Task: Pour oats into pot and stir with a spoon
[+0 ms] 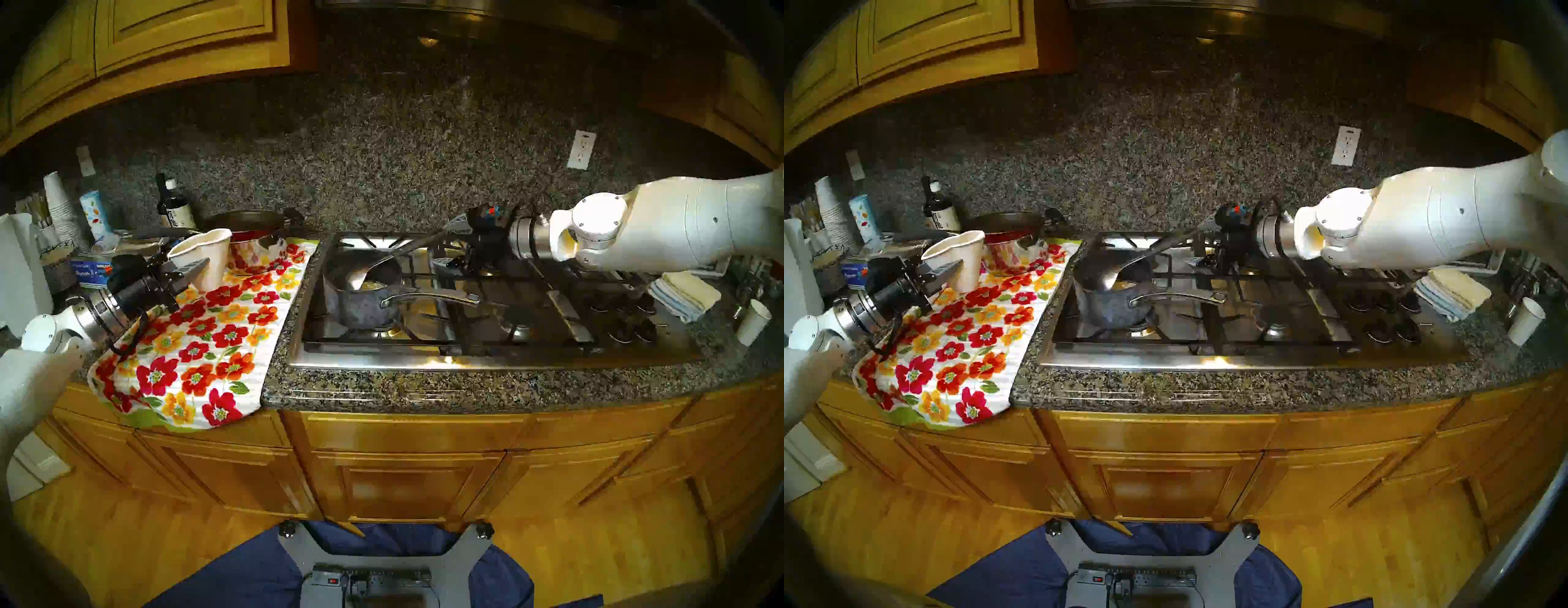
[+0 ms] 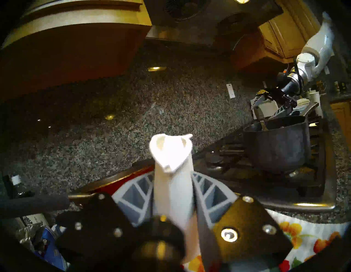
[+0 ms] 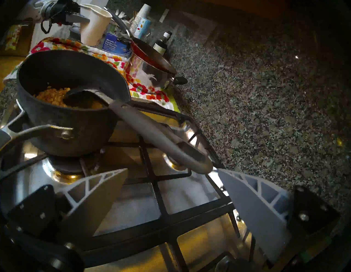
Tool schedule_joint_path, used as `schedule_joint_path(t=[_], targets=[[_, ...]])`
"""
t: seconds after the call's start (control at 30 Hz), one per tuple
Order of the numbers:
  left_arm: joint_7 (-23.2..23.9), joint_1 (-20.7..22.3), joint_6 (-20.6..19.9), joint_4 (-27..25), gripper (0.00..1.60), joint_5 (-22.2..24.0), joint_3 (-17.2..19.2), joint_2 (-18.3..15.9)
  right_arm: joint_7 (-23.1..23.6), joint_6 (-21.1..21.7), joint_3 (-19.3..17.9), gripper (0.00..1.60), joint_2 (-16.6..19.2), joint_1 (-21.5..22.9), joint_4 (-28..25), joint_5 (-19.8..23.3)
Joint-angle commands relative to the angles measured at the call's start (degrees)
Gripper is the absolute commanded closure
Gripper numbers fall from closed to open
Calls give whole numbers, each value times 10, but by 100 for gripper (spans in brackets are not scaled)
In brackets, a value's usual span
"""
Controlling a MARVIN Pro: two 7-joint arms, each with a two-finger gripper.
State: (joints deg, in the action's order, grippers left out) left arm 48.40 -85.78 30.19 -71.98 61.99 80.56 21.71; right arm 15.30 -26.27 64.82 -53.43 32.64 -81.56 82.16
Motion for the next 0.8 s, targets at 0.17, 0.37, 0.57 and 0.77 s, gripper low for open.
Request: schedule_joint_path(t=[0.17,0.37,0.57,0.77], targets=[[26,79,-16,-12,105,-13,14,-23,-2,-5,-11,0,0,20,6,0],[58,114,-45,-32,105,-28,4,-20,-2,-5,-11,0,0,20,6,0],[74,133,-64,-44,104,-38,6,-16,-2,-5,-11,0,0,20,6,0],[105,155,-87,-49,105,-52,6,-12,-2,-5,-11,0,0,20,6,0]])
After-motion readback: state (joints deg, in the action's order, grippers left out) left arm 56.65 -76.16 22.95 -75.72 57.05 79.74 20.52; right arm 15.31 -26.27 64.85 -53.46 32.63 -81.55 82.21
